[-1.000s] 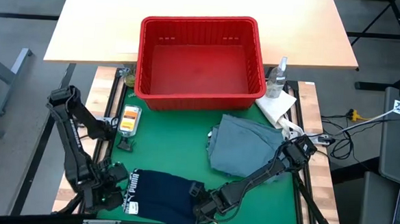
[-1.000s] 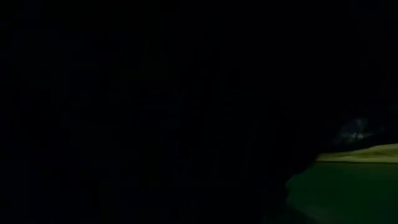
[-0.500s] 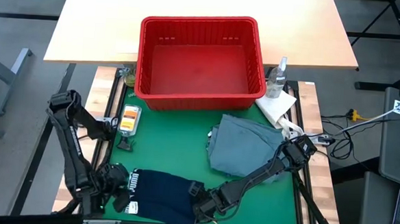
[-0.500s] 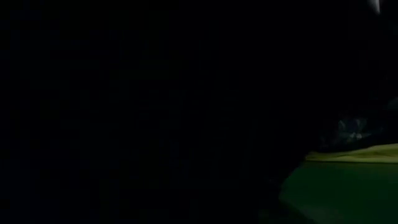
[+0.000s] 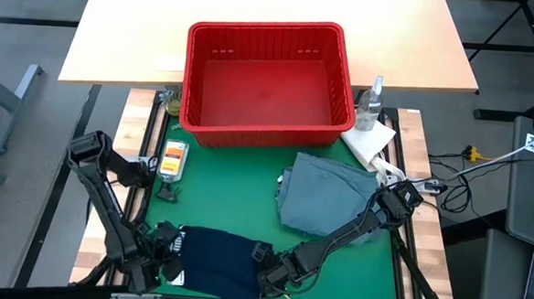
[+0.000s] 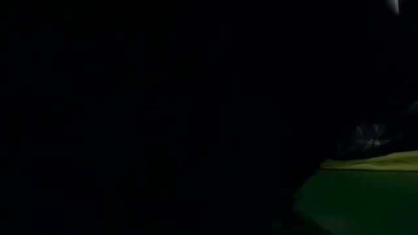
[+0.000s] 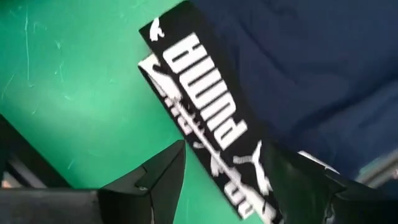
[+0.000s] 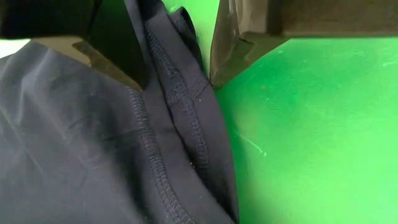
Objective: Fold Laundry from Bin
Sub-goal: Stack the dark blue underwear shorts on top of the blue pants
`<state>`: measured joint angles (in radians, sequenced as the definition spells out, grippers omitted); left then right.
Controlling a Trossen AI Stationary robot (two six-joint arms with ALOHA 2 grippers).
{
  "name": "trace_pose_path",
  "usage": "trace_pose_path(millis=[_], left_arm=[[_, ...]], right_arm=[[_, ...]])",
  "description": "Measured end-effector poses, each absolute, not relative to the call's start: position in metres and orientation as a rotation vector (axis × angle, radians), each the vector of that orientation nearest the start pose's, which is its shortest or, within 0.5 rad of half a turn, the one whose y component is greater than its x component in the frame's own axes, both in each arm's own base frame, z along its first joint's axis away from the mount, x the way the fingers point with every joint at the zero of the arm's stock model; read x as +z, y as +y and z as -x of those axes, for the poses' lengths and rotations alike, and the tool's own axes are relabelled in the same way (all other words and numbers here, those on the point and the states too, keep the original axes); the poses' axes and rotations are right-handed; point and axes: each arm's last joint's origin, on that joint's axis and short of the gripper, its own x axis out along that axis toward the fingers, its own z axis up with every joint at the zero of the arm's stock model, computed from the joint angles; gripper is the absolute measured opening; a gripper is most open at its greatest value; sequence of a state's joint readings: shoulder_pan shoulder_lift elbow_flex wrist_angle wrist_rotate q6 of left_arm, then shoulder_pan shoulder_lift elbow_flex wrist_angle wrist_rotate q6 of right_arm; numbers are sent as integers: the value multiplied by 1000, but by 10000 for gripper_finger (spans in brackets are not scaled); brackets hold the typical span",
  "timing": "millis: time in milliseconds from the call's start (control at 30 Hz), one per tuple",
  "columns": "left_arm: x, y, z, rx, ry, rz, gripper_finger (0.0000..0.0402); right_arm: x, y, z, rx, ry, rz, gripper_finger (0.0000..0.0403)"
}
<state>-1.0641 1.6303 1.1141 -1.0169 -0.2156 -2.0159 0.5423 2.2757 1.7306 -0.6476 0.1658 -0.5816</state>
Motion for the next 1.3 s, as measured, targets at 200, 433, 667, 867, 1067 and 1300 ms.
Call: trace_pose_path(millis=[200, 433, 667, 867, 1067, 1300], left_arm=[[188, -246, -148, 785, 1200, 761, 217], [166, -252, -150, 882, 1199, 737, 218], [143, -259, -153, 917, 1190, 692, 218], [133, -262, -157, 906, 1145, 687, 218], [131, -265, -159, 872, 1119, 715, 213], [131, -268, -162, 844, 1110, 744, 158]], right_arm=[[139, 237, -403, 661, 1016, 926, 182], [139, 237, -403, 662, 1016, 926, 182], [139, 237, -402, 662, 1016, 926, 182], [139, 237, -402, 662, 1016, 927, 182], [139, 237, -403, 659, 1016, 928, 182], [139, 237, -402, 660, 1018, 929, 140]])
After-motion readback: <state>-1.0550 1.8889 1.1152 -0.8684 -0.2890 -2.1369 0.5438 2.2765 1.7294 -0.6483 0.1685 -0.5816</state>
